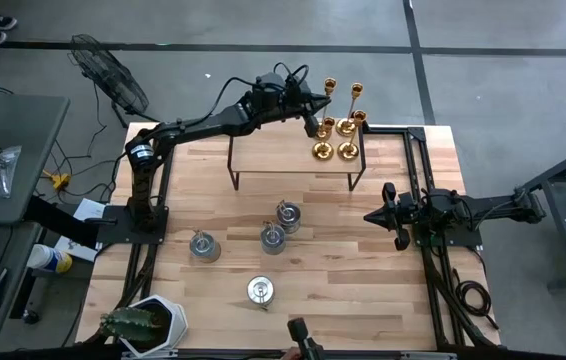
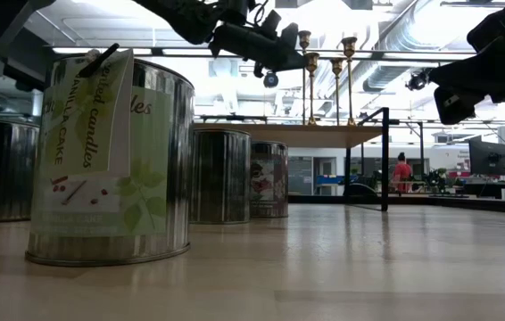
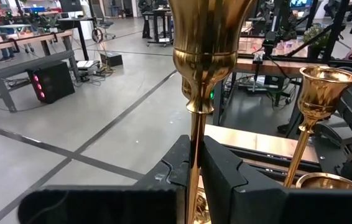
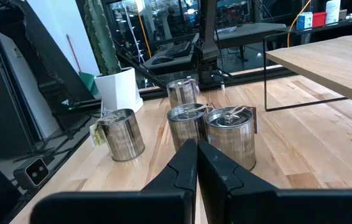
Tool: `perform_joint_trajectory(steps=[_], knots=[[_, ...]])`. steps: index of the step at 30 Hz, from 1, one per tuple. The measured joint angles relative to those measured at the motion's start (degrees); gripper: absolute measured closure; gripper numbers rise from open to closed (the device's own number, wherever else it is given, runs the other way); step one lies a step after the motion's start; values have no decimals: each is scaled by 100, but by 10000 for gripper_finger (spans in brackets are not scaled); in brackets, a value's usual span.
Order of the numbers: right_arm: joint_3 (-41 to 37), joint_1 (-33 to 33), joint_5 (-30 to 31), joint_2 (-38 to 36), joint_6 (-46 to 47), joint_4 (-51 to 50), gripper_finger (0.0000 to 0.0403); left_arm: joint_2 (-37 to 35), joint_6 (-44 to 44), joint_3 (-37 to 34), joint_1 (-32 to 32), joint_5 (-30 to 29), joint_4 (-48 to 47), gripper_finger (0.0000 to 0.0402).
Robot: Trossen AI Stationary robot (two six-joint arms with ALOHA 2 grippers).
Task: Pick & Place candle stick holders
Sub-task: Put the gold candle holder on the shelf aligned with the other candle holder
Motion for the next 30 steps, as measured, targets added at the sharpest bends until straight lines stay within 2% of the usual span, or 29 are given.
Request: perform_joint_trajectory(steps=[17,30], knots=[[2,2,0,0,0,0,399,0,1,2,0,4,-2,380],[1,2,2,2,0,0,399,0,1,2,3,190,-2,300]])
